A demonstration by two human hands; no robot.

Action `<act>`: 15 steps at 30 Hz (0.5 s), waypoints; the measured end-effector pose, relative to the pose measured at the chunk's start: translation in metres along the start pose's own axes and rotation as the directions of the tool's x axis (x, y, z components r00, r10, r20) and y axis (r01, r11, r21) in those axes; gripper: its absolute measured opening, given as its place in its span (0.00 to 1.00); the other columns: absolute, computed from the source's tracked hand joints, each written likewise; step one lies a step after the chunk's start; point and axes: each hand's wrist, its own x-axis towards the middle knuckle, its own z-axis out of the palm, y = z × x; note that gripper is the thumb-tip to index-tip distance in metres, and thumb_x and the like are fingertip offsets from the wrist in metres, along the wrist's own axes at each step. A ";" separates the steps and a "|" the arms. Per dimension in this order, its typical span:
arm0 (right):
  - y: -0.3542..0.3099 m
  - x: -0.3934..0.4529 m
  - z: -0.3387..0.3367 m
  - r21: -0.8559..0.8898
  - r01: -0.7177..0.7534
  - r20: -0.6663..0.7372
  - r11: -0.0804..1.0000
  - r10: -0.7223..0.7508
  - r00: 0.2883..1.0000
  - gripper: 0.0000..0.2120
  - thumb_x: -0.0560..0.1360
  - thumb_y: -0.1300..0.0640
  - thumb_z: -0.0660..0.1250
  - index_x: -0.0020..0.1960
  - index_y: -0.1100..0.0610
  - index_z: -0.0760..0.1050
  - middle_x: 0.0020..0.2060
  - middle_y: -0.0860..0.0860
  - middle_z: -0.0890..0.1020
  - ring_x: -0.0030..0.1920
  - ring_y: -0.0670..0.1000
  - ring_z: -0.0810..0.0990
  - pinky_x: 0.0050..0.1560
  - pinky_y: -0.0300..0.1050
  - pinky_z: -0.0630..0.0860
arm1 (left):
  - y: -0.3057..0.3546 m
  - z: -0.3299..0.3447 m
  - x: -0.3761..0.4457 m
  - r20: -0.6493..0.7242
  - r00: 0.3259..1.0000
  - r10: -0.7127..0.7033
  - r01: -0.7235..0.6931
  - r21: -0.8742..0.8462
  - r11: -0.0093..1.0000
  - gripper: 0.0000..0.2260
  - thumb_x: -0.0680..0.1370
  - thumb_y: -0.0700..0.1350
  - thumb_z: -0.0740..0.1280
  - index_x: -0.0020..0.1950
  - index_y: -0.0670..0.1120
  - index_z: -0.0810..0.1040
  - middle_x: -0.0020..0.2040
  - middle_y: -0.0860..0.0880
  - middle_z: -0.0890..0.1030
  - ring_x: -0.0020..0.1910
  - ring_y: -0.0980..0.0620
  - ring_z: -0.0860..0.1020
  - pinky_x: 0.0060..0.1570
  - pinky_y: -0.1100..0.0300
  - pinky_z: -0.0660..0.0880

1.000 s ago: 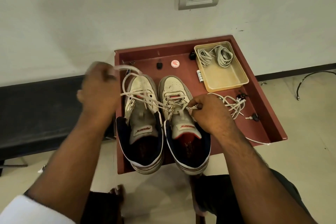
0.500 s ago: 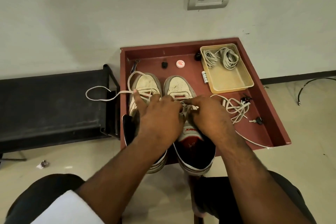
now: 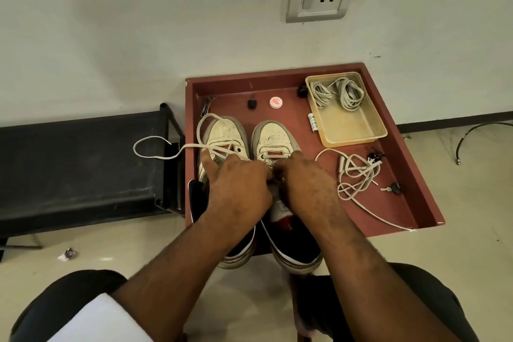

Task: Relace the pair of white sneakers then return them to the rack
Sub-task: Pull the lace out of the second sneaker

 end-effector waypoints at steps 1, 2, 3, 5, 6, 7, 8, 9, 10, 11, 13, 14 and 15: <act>0.000 0.000 0.001 0.025 -0.014 -0.016 1.000 0.015 1.000 0.11 0.75 0.52 0.69 0.56 0.43 0.76 0.53 0.50 0.73 0.54 0.56 0.77 0.52 0.49 0.76 | -0.001 -0.001 0.000 0.005 1.000 -0.005 0.005 -0.005 1.000 0.11 0.79 0.50 0.61 0.56 0.60 0.81 0.50 0.55 0.80 0.64 0.49 0.70 0.71 0.32 0.42; 0.001 0.000 0.001 0.052 -0.026 -0.033 0.998 0.028 0.999 0.10 0.75 0.52 0.68 0.56 0.43 0.77 0.53 0.50 0.74 0.53 0.56 0.78 0.53 0.50 0.76 | -0.002 -0.001 0.001 0.011 1.000 -0.007 0.007 -0.010 1.000 0.11 0.79 0.50 0.62 0.56 0.59 0.81 0.51 0.55 0.80 0.65 0.49 0.70 0.71 0.32 0.41; 0.002 0.000 0.002 0.073 -0.034 -0.045 0.997 0.037 0.998 0.09 0.76 0.52 0.67 0.56 0.44 0.77 0.52 0.50 0.74 0.53 0.56 0.79 0.53 0.50 0.76 | -0.003 -0.002 0.002 0.018 1.000 -0.006 0.007 -0.015 1.000 0.11 0.79 0.50 0.62 0.56 0.59 0.81 0.51 0.55 0.80 0.65 0.49 0.70 0.70 0.32 0.40; 0.003 0.000 0.002 0.085 -0.039 -0.042 0.996 0.043 0.998 0.09 0.76 0.53 0.65 0.56 0.46 0.76 0.53 0.50 0.75 0.53 0.56 0.79 0.54 0.50 0.76 | -0.007 -0.003 0.005 0.037 0.999 -0.004 0.005 -0.029 1.000 0.09 0.78 0.51 0.64 0.54 0.60 0.82 0.50 0.56 0.81 0.64 0.49 0.71 0.69 0.31 0.39; 0.003 0.000 0.003 0.081 -0.036 -0.041 0.996 0.040 0.998 0.09 0.77 0.53 0.65 0.57 0.46 0.76 0.53 0.50 0.75 0.53 0.56 0.79 0.54 0.50 0.76 | -0.009 -0.004 0.006 0.043 0.999 -0.006 0.008 -0.038 0.999 0.09 0.78 0.51 0.64 0.53 0.60 0.83 0.50 0.56 0.81 0.63 0.49 0.72 0.68 0.31 0.38; 0.003 0.001 0.003 0.077 -0.032 -0.044 0.997 0.036 0.998 0.09 0.77 0.53 0.64 0.57 0.46 0.76 0.53 0.50 0.76 0.53 0.56 0.78 0.53 0.50 0.76 | -0.010 -0.004 0.006 0.044 0.999 -0.008 0.010 -0.046 0.999 0.09 0.77 0.51 0.65 0.52 0.61 0.83 0.50 0.56 0.81 0.63 0.49 0.72 0.68 0.32 0.39; 0.003 0.001 0.003 0.071 -0.027 -0.050 0.997 0.030 0.998 0.09 0.77 0.53 0.64 0.57 0.47 0.76 0.53 0.50 0.76 0.53 0.56 0.78 0.53 0.50 0.76 | -0.010 -0.005 0.007 0.039 0.999 -0.010 0.012 -0.052 0.999 0.09 0.77 0.51 0.65 0.52 0.61 0.83 0.50 0.57 0.82 0.62 0.49 0.73 0.67 0.32 0.39; 0.003 0.001 0.003 0.061 -0.020 -0.058 0.998 0.024 0.998 0.09 0.77 0.54 0.63 0.57 0.47 0.76 0.53 0.50 0.76 0.53 0.56 0.78 0.53 0.51 0.76 | -0.010 -0.006 0.006 0.032 0.999 -0.011 0.013 -0.055 0.998 0.09 0.77 0.51 0.65 0.52 0.61 0.83 0.50 0.57 0.82 0.62 0.49 0.73 0.67 0.32 0.39; 0.003 0.000 0.003 0.052 -0.011 -0.068 0.999 0.015 0.998 0.10 0.76 0.55 0.63 0.56 0.48 0.75 0.52 0.50 0.77 0.53 0.56 0.78 0.53 0.50 0.76 | -0.010 -0.006 0.006 0.030 0.999 -0.012 0.013 -0.055 0.998 0.09 0.77 0.51 0.65 0.52 0.61 0.83 0.50 0.57 0.82 0.62 0.50 0.74 0.67 0.32 0.39; 0.003 0.000 0.003 0.049 -0.002 -0.080 0.999 0.006 0.997 0.10 0.76 0.56 0.63 0.56 0.48 0.75 0.52 0.50 0.78 0.53 0.56 0.77 0.53 0.50 0.75 | -0.010 -0.006 0.005 0.029 1.000 -0.012 0.014 -0.056 0.998 0.09 0.77 0.51 0.65 0.51 0.61 0.83 0.50 0.57 0.82 0.62 0.50 0.74 0.67 0.32 0.39; 0.004 0.001 0.002 0.069 0.001 -0.102 0.998 0.006 0.995 0.10 0.76 0.57 0.62 0.56 0.49 0.75 0.51 0.51 0.79 0.52 0.56 0.77 0.52 0.50 0.76 | -0.010 -0.005 0.005 0.035 0.999 -0.019 0.021 -0.065 0.998 0.09 0.77 0.51 0.65 0.52 0.61 0.83 0.50 0.57 0.82 0.62 0.50 0.74 0.67 0.32 0.39; 0.004 0.001 0.002 0.088 -0.012 -0.104 0.996 0.022 0.994 0.10 0.76 0.57 0.62 0.55 0.49 0.76 0.51 0.51 0.80 0.52 0.56 0.77 0.52 0.51 0.77 | -0.010 -0.005 0.006 0.039 0.999 -0.024 0.027 -0.068 0.997 0.09 0.77 0.50 0.65 0.52 0.61 0.83 0.50 0.57 0.82 0.62 0.50 0.73 0.67 0.33 0.39; 0.004 0.002 0.002 0.105 -0.029 -0.106 0.994 0.040 0.994 0.11 0.76 0.57 0.62 0.56 0.49 0.77 0.51 0.52 0.80 0.52 0.56 0.78 0.52 0.51 0.77 | -0.011 -0.005 0.006 0.040 0.999 -0.027 0.030 -0.066 0.997 0.09 0.77 0.50 0.65 0.52 0.61 0.83 0.50 0.57 0.82 0.62 0.50 0.73 0.67 0.33 0.39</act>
